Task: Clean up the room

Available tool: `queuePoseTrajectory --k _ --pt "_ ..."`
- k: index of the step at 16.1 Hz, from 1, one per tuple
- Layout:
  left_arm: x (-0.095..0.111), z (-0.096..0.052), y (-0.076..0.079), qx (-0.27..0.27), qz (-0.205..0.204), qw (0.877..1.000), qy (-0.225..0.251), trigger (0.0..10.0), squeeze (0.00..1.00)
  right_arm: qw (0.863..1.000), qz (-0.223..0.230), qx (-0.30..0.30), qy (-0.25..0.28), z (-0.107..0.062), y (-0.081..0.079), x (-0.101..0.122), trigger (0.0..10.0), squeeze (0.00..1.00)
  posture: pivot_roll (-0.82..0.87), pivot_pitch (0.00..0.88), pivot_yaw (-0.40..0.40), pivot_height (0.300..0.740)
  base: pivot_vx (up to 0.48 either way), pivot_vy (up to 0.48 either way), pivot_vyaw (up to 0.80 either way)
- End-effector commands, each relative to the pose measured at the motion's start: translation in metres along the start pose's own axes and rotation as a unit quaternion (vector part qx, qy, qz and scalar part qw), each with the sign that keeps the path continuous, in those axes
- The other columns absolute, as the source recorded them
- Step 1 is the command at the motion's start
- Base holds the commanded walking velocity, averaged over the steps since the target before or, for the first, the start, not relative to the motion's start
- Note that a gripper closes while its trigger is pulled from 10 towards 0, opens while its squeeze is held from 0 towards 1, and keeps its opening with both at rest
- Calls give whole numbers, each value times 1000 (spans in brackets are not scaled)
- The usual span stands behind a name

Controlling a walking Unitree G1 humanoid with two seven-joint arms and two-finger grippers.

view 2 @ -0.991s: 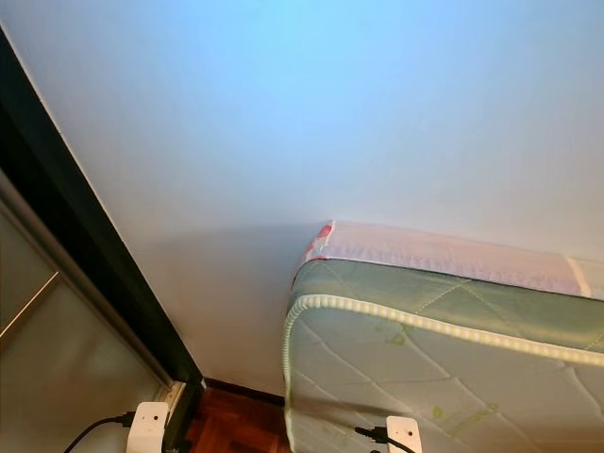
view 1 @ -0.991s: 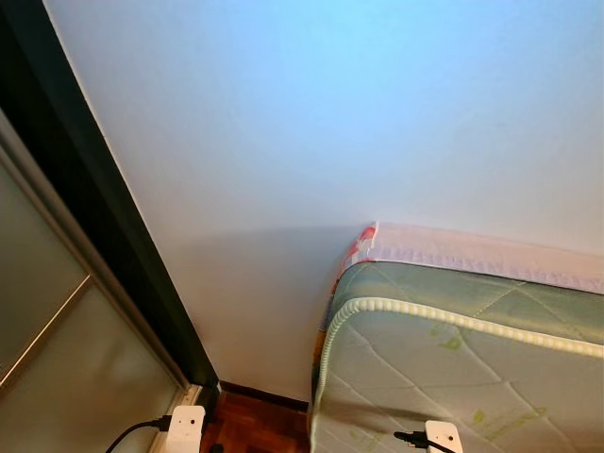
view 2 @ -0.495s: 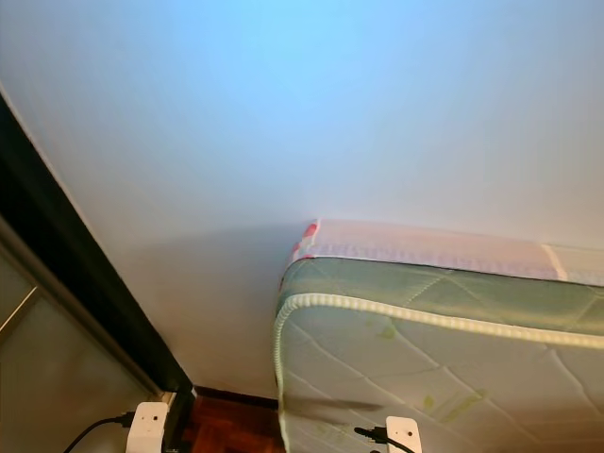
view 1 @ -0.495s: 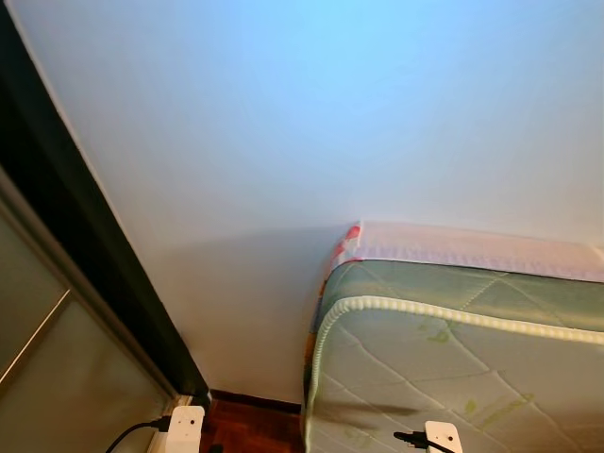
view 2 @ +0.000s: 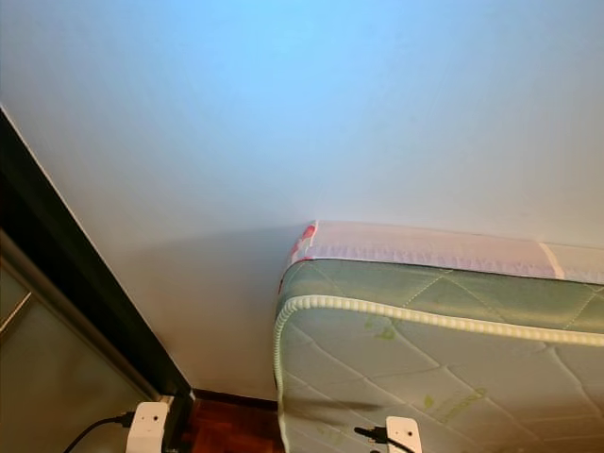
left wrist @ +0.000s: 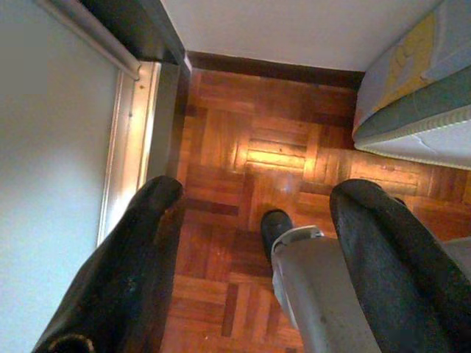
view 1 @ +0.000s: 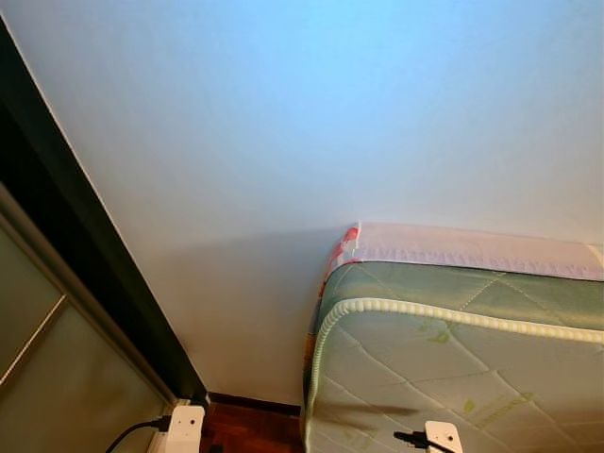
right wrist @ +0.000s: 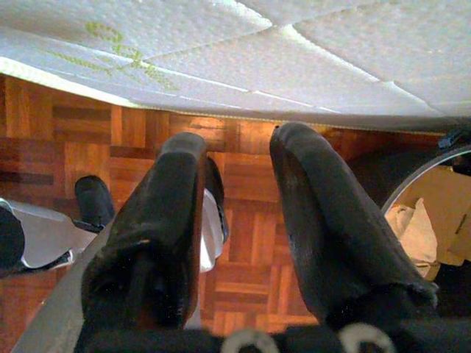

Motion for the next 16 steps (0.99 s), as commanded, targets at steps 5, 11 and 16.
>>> queuePoseTrajectory --k 5,11,16 --pt "0 -2 -38 47 -82 995 -17 10000 0 997 27 20 63 6 10 80 10000 0 156 0 -111 740 0 0 -729" --pt "0 -2 -38 49 -77 996 -18 10000 0 997 26 26 63 6 8 79 10000 0 154 0 -112 740 0 0 0" --pt "-1 -2 -36 53 -79 995 -18 10000 0 998 10 29 59 5 9 80 10000 0 178 0 -151 740 0 0 0"
Point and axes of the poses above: a point about 5 cm out from each wrist's last joint towards the gripper, its own z axis pointing out of the wrist towards the gripper, its own x axis along the axis of the wrist's last joint, y = z × x, the point moved 4 cm from there along z, pointing out of the wrist towards the gripper, and after that the axes turned 1 degree about -z, right-handed, at the moved point
